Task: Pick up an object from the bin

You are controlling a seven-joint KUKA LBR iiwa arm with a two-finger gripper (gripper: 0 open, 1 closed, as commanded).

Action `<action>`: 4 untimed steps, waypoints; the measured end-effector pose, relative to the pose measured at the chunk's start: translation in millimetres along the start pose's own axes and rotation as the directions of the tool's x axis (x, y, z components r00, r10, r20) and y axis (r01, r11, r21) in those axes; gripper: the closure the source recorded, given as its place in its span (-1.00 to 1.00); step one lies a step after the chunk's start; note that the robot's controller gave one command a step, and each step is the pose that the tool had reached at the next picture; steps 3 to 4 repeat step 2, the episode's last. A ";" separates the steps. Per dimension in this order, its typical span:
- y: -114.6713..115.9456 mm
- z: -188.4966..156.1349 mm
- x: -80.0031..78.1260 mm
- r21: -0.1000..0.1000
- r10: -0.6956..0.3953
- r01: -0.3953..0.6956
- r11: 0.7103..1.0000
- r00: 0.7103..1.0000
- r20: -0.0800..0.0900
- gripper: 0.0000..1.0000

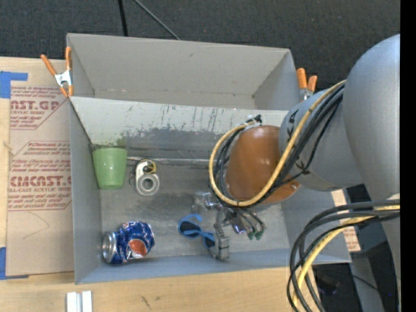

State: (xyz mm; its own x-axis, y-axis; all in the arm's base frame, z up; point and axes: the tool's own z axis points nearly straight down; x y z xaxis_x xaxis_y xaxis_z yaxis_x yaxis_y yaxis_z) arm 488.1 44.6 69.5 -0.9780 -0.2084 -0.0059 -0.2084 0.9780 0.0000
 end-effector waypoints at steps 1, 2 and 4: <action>-0.2 -0.4 1.2 -0.001 0.001 -0.001 1.000 1.000 -0.004 1.00; -22.6 -146.8 9.5 0.002 -0.055 0.055 0.998 0.998 0.003 1.00; -22.6 -146.8 9.5 0.002 -0.055 0.055 0.998 0.998 0.003 1.00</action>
Offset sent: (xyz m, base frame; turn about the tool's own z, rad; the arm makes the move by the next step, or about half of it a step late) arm 0.0000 0.0000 0.0000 0.0000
